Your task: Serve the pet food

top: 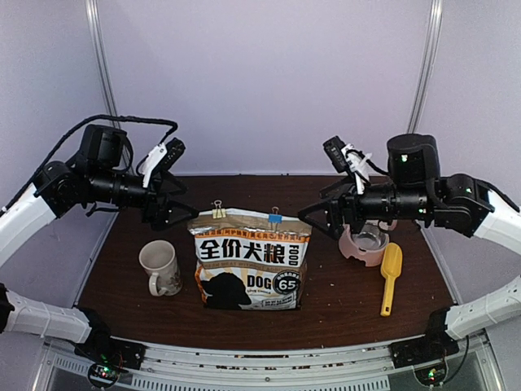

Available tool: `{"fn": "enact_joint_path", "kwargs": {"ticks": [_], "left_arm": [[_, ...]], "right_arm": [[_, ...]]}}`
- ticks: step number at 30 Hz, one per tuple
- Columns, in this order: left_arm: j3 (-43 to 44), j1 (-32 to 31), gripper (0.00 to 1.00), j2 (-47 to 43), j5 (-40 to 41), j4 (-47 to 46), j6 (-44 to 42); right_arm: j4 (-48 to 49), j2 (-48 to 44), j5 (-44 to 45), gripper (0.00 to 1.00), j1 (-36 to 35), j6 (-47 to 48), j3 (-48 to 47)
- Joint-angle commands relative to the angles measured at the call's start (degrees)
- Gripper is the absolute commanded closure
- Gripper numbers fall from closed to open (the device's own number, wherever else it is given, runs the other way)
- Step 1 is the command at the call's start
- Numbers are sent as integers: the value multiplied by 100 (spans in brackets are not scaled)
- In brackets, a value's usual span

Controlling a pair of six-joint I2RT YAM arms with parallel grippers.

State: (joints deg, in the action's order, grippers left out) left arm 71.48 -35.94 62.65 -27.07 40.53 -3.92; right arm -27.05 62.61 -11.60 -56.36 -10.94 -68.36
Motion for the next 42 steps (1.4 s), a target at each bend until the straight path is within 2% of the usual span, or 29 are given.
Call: {"fn": "enact_joint_path", "kwargs": {"ticks": [1,2,6,12,17,26,38,42], "left_arm": [[-305,39,17,145,69,-493,-335],[-375,39,24,143,35,-565,-345],[-593,43,37,114,-52,-820,-355],[-830,41,62,117,58,-993,-403],[-864,39,84,126,51,-982,-425],[-880,37,99,140,-108,-1048,-367],[-884,43,100,145,-131,-1049,-363],[-885,38,100,155,-100,-1048,-364]], "right_arm": [[-1116,608,1020,6,-466,834,-586],[-1128,724,1204,6,-552,904,-631],[-881,1045,1514,6,-767,1037,-713],[-529,1327,2753,5,-1115,1434,-685],[-347,1431,3198,4,-1225,1687,-661],[-306,1877,3606,4,-1429,2055,-885],[208,2037,4929,4,-1527,2245,-974],[408,1796,4943,0,-1508,2036,-1182]]}}
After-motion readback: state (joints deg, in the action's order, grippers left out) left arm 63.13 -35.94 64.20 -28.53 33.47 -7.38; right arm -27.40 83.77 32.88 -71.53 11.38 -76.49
